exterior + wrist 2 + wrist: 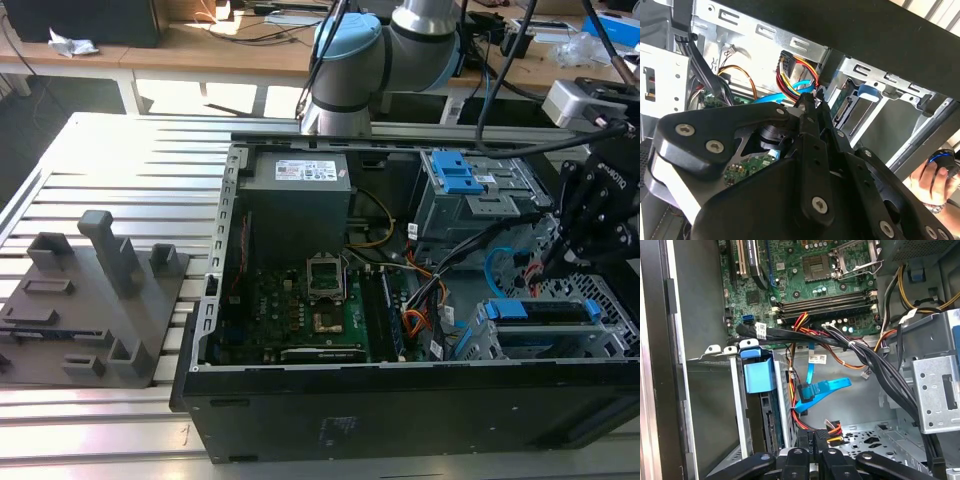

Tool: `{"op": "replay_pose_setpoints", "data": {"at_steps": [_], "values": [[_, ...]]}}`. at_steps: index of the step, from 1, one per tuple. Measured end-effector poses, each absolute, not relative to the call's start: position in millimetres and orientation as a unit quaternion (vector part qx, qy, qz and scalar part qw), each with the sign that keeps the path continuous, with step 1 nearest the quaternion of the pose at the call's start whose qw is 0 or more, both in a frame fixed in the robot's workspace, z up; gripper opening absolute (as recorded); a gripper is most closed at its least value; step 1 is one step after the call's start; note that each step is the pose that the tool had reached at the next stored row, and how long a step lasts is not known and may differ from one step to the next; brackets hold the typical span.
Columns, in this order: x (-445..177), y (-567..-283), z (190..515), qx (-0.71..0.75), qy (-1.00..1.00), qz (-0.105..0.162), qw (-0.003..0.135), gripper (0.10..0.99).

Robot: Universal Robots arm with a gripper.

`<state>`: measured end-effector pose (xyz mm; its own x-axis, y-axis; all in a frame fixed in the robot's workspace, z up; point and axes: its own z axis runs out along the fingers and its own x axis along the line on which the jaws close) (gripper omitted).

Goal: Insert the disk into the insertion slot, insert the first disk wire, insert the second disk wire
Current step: 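Insert the first disk wire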

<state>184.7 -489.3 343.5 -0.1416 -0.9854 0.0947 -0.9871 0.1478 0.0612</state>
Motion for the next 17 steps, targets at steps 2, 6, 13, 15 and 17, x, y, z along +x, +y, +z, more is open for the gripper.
{"op": "replay_pose_setpoints", "data": {"at_steps": [2,6,13,15,17], "values": [[184.7,-489.9,341.2,0.653,-0.755,0.008,0.056,0.169],[184.7,-491.9,335.9,0.653,-0.755,0.008,0.056,0.169],[184.8,-493.4,332.3,0.653,-0.755,0.008,0.056,0.169],[184.7,-493.8,330.8,0.653,-0.755,0.008,0.056,0.169],[184.7,-493.9,329.8,0.653,-0.755,0.008,0.056,0.169]]}}
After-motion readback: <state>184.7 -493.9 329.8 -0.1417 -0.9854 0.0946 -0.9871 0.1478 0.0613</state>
